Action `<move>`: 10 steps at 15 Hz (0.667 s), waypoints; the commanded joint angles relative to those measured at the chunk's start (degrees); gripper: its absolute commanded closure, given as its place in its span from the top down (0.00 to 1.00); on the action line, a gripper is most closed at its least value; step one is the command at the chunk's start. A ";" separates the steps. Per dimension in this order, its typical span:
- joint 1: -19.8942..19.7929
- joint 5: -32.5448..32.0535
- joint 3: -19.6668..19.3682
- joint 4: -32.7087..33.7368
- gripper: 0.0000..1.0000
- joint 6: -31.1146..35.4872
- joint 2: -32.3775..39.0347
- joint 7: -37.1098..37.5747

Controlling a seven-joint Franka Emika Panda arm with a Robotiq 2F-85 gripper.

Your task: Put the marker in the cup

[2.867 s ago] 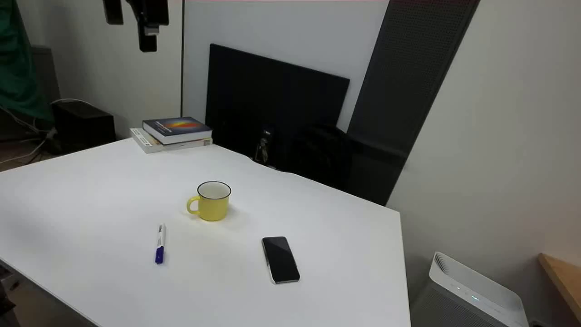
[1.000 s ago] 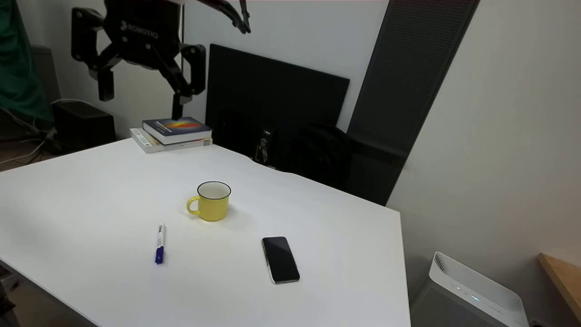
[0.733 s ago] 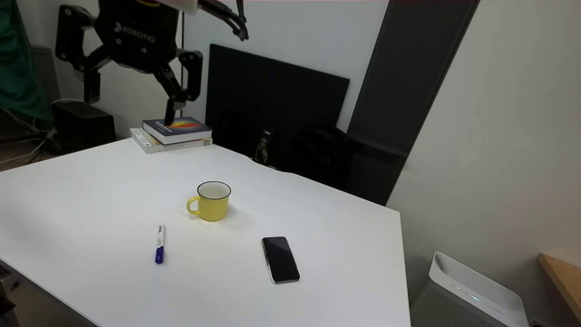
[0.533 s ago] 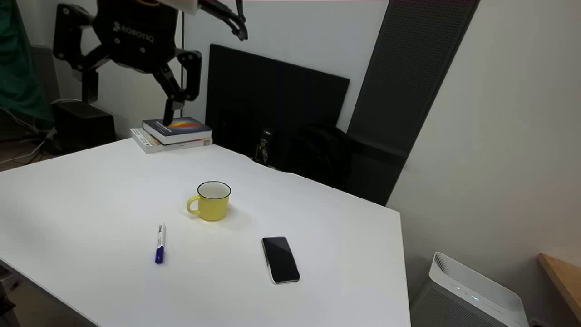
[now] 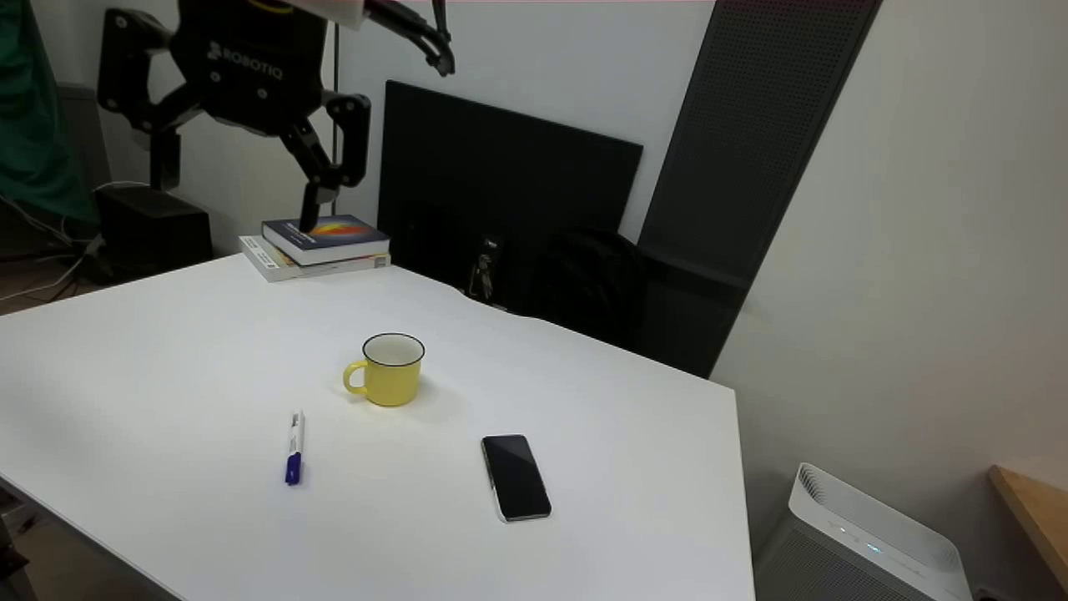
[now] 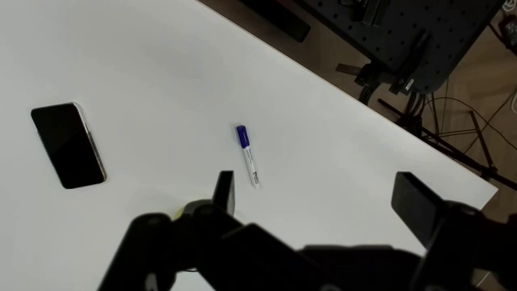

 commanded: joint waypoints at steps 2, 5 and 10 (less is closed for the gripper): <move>0.08 -3.55 0.31 -1.09 1.00 3.46 4.03 -1.33; 0.31 -5.70 0.10 -1.71 1.00 7.42 8.07 -3.72; 0.54 -6.30 -0.58 -1.72 1.00 17.35 18.30 -11.27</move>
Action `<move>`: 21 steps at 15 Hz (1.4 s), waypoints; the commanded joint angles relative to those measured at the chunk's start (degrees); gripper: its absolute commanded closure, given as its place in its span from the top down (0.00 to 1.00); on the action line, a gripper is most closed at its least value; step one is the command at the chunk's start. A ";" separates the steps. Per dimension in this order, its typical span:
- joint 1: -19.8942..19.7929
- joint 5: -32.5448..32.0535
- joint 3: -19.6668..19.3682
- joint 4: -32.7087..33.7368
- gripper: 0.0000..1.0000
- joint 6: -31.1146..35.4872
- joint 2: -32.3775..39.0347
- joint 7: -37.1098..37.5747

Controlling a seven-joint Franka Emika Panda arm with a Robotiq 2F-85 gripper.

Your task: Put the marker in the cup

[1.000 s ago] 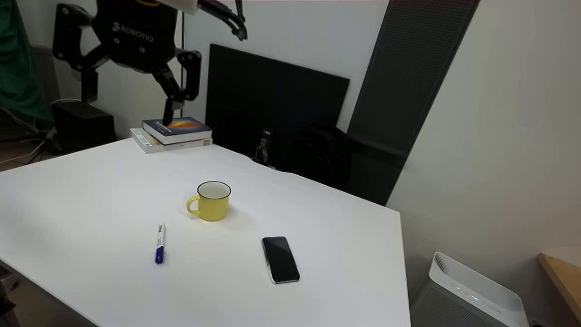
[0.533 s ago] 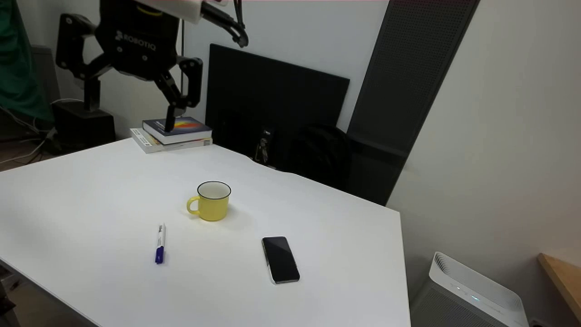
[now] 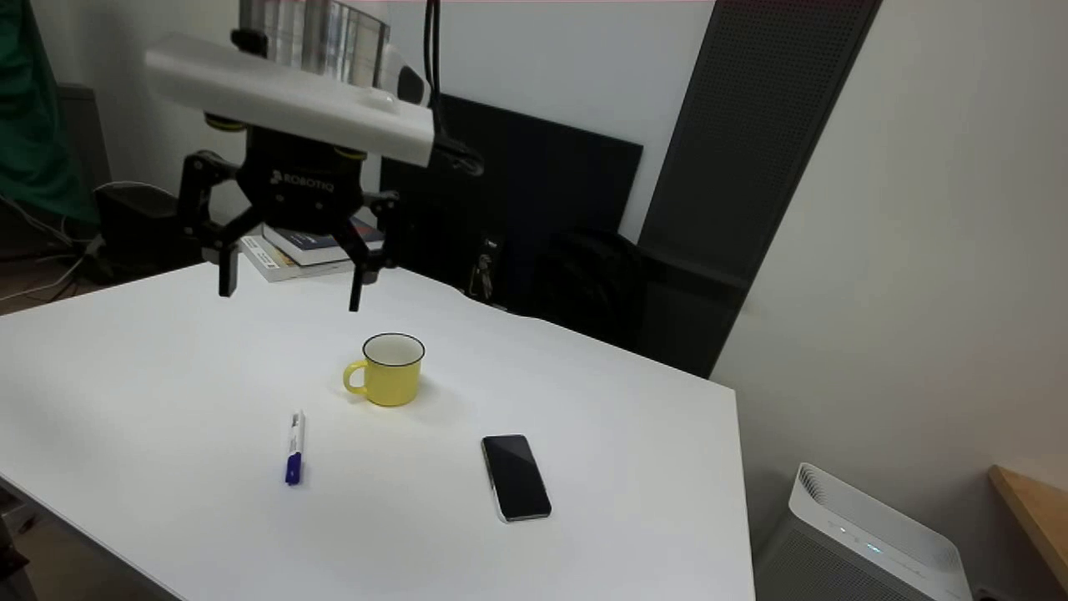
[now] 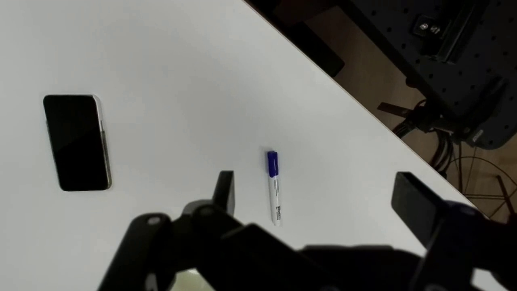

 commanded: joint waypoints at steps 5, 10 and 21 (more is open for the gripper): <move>-1.03 -1.85 1.48 1.45 1.00 15.20 18.09 -4.54; -2.49 -3.89 4.11 1.95 1.00 24.92 27.99 -1.13; -2.75 -2.96 9.83 4.91 1.00 33.02 38.67 2.55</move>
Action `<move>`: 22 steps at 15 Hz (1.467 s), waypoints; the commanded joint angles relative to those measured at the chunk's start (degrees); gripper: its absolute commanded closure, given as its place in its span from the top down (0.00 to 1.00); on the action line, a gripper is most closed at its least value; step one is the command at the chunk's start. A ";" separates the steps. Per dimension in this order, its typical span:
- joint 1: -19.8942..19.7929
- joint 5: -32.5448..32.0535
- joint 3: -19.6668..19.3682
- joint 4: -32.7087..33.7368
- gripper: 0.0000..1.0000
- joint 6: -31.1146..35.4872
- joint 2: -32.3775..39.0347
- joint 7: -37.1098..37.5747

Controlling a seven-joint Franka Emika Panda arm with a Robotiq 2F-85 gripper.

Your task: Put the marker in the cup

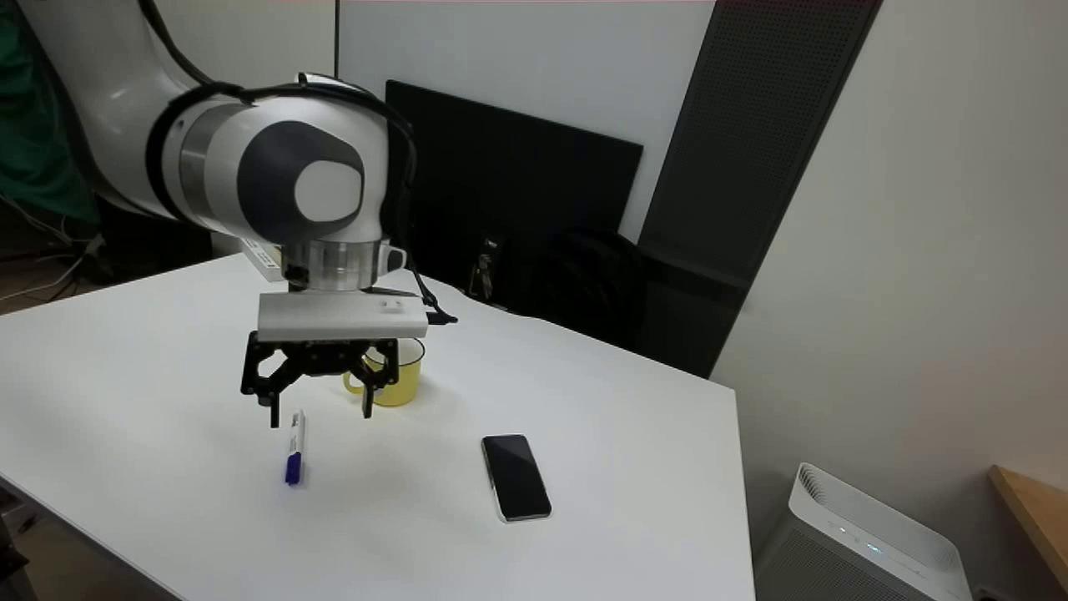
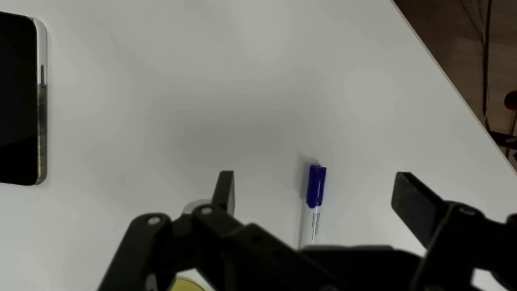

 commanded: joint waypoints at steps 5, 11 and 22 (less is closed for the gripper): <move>-0.57 -0.13 3.67 1.98 1.00 2.09 3.77 8.26; -1.27 -0.05 5.44 1.31 1.00 1.35 3.45 8.78; -0.87 -1.84 4.87 1.01 1.00 2.14 3.59 10.96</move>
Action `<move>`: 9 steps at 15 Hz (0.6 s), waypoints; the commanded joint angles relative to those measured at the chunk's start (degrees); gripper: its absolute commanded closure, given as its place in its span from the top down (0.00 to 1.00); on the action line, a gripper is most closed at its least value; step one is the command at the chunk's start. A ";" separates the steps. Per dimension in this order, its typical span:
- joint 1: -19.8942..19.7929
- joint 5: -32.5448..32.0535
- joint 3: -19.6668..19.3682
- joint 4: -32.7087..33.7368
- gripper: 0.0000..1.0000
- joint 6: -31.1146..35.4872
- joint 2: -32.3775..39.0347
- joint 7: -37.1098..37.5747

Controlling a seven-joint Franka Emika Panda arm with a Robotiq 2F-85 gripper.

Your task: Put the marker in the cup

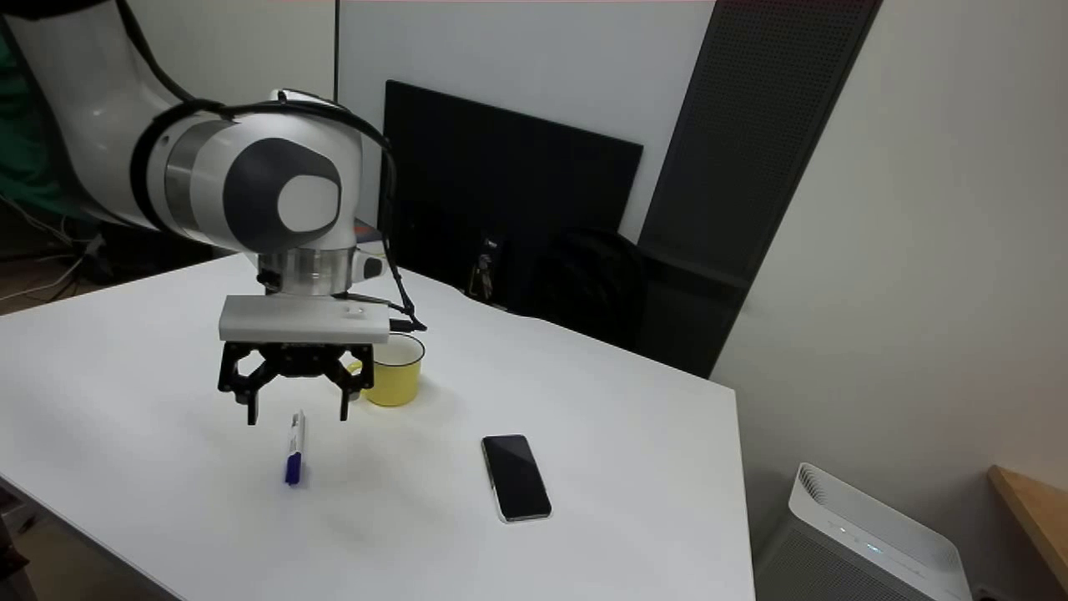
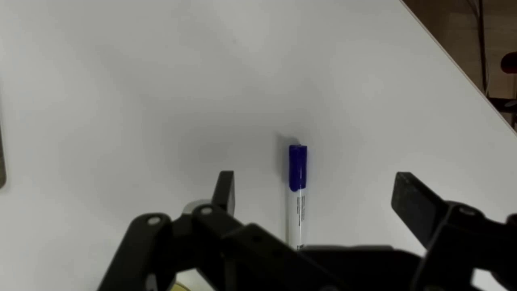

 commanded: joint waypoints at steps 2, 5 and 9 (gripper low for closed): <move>-0.09 -5.51 -0.36 -0.46 1.00 2.27 0.81 4.81; 0.30 -9.83 -0.52 -0.12 1.00 4.44 3.04 6.96; 2.41 -18.03 -2.84 0.77 1.00 8.93 6.88 13.11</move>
